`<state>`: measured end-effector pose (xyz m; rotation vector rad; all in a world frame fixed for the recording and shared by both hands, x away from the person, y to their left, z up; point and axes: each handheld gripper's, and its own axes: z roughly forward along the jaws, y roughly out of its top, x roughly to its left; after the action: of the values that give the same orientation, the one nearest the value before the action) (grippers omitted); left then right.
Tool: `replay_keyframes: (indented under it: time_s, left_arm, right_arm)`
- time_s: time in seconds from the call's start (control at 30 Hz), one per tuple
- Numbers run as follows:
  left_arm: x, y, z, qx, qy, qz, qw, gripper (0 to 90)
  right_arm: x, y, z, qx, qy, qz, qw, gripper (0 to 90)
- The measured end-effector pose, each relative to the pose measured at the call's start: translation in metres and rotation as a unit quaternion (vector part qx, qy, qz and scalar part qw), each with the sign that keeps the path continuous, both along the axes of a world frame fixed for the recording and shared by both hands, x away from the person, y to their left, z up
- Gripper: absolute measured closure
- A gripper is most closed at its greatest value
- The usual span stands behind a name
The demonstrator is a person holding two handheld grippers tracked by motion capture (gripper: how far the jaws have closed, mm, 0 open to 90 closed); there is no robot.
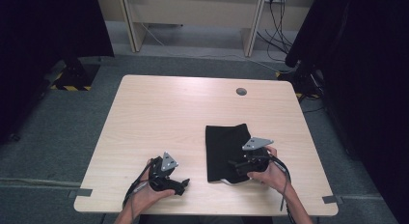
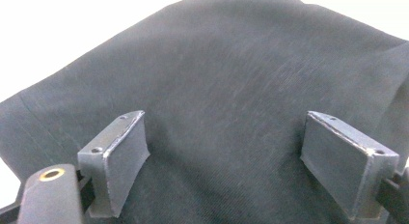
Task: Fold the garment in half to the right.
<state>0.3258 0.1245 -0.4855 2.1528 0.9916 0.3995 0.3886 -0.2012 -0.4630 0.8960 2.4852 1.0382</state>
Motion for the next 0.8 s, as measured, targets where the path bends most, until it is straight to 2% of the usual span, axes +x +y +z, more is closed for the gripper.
replay_keyframes:
  time_s: [0.1,0.27,0.37,0.53,0.8]
  left_arm:
    - [0.0,0.001,0.0,-0.006,0.002,-0.007,1.0,0.0]
    - [0.0,0.0,0.0,-0.003,0.001,-0.008,1.0,0.0]
    - [-0.001,0.0,0.0,0.0,0.0,-0.011,0.9999,0.0]
    - [-0.001,-0.001,0.0,0.0,-0.001,-0.011,0.9999,0.0]
    - [-0.001,-0.001,0.0,0.0,-0.001,-0.011,0.9999,0.0]
  right_arm:
    - [-0.001,-0.003,0.003,-0.002,-0.01,-0.007,0.9999,18.0]
    - [-0.002,-0.005,-0.003,-0.015,0.005,-0.01,0.9998,16.7]
    - [-0.001,-0.002,-0.01,-0.01,0.008,-0.011,0.9999,14.2]
    - [0.002,0.004,-0.01,-0.014,0.008,-0.011,0.9998,14.1]
    - [0.015,0.018,-0.011,-0.011,0.01,-0.011,0.9998,14.1]
